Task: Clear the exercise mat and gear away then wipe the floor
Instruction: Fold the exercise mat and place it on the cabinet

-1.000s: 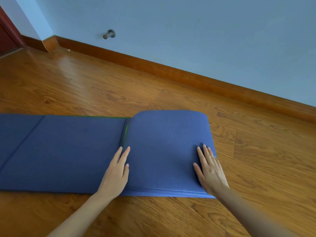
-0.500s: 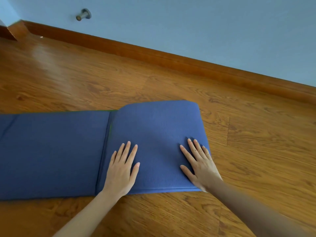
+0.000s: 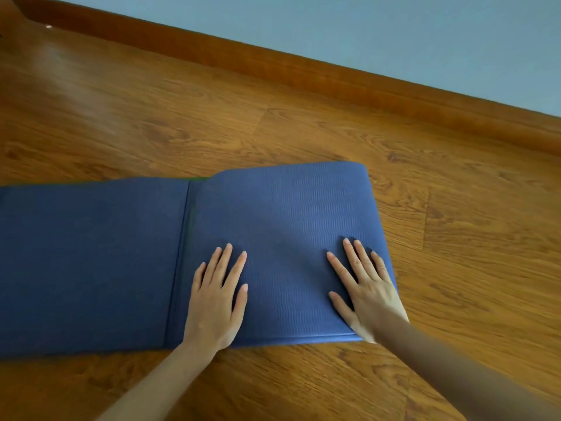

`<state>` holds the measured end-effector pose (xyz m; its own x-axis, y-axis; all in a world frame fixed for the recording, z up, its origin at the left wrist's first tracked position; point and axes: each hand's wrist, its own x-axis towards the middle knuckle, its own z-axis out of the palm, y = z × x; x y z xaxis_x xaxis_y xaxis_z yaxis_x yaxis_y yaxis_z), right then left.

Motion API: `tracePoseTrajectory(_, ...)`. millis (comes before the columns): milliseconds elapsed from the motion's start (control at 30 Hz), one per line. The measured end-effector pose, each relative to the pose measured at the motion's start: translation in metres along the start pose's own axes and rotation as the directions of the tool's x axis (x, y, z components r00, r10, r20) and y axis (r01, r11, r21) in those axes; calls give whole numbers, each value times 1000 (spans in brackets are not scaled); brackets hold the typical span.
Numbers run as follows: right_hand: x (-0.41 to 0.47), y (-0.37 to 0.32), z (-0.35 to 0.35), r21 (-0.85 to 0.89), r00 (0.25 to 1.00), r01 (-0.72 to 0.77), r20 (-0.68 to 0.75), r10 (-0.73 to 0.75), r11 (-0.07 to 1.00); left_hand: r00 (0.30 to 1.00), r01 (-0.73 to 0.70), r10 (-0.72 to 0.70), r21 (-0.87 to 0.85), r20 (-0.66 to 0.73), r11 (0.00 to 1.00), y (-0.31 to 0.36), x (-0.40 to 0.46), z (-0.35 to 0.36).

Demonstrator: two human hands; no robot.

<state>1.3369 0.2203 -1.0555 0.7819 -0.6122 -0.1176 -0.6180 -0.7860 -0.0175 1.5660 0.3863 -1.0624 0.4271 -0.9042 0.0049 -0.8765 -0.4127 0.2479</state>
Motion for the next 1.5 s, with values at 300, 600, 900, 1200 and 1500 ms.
tracePoseTrajectory(300, 2, -2, -8, -20, 998, -28, 59, 29, 999, 1000, 3, -3, 25, 4, 1000, -1, -1, 2)
tracePoseTrajectory(600, -2, 4, -25, 53, 999, -4, 47, 1, 999, 961, -277, 277, -14, -15, 961, 5, -20, -32)
tracePoseTrajectory(900, -13, 2, -44, 164, 990, -131, 68, 121, 978, 845, -535, 530, 174, 79, 827, -10, -40, -22)
tracePoseTrajectory(1200, -27, 2, -51, 509, 889, -455, 208, 408, 731, 862, -504, 499, 228, 84, 833, -7, -41, -6)
tracePoseTrajectory(1500, -16, 44, -73, 751, 700, -657, 578, 420, 61, 935, -355, 355, 133, 18, 926, -5, -48, -16)
